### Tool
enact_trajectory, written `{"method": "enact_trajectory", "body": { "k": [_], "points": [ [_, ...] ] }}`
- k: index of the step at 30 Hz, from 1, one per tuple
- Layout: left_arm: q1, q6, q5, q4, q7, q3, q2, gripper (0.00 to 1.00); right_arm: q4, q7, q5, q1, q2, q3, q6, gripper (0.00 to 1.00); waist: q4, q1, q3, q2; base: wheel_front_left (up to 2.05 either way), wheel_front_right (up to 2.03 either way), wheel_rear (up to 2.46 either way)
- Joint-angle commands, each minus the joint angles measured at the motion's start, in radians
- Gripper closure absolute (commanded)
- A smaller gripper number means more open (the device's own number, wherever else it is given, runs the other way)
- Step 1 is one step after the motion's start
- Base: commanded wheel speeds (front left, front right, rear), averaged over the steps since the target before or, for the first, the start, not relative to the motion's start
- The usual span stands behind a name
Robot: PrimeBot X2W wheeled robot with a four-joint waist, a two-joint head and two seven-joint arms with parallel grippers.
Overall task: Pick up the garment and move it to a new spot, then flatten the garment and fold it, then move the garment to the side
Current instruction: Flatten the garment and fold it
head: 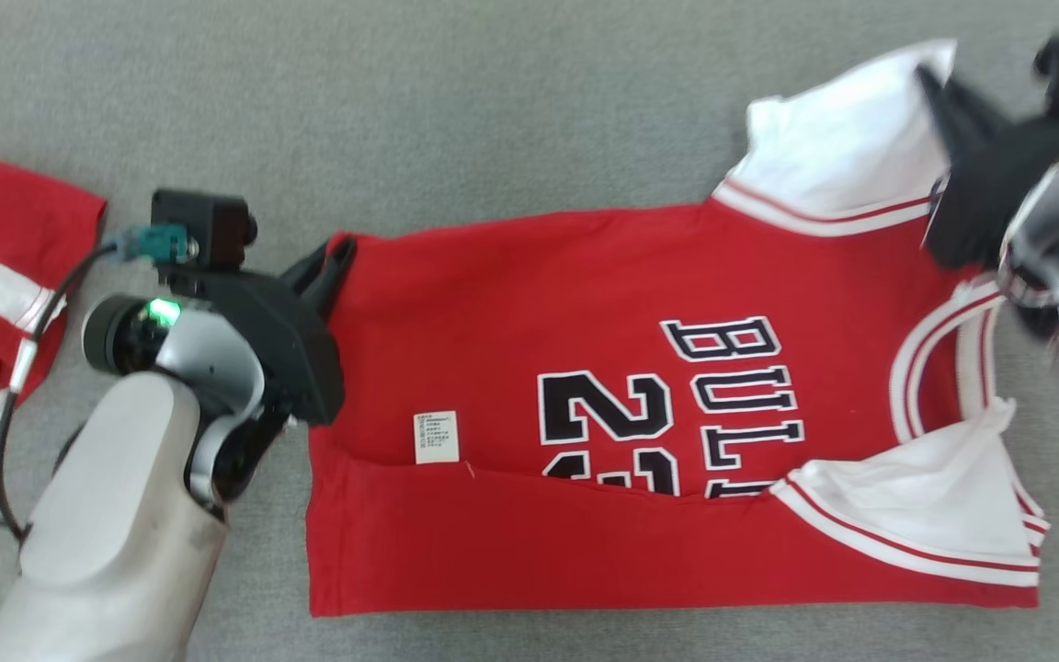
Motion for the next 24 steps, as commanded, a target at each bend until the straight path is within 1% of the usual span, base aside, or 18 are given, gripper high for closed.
{"method": "enact_trajectory", "body": {
  "k": [1,6,12,19,24],
  "points": [
    [0.030,0.004,0.002,-0.006,-0.011,0.004,0.007,1.00,-0.029,-0.034,0.019,0.046,-0.012,0.004,-0.003,1.00,-0.028,0.0001,-0.033,0.0000,0.00,0.00,0.00],
    [0.097,0.017,-0.007,-0.033,-0.035,0.011,0.020,1.00,-0.128,-0.119,0.048,0.188,-0.053,0.023,-0.003,1.00,-0.049,0.0001,-0.061,0.0000,0.00,0.00,0.00],
    [0.177,0.035,-0.013,-0.074,-0.061,0.021,0.036,1.00,-0.225,-0.181,0.085,0.346,-0.088,-0.008,-0.003,1.00,-0.067,0.0001,-0.095,0.0000,0.00,0.00,0.00],
    [0.261,0.061,-0.020,-0.126,-0.118,0.038,0.040,1.00,-0.334,-0.216,0.102,0.523,-0.107,-0.101,-0.003,1.00,-0.062,0.0001,-0.117,0.0000,0.00,0.00,0.00],
    [0.300,0.069,-0.019,-0.144,-0.160,0.042,0.035,1.00,-0.422,-0.231,0.104,0.656,-0.111,-0.203,-0.003,1.00,-0.053,0.0001,-0.129,0.0000,0.00,0.00,0.00]
  ]
}}
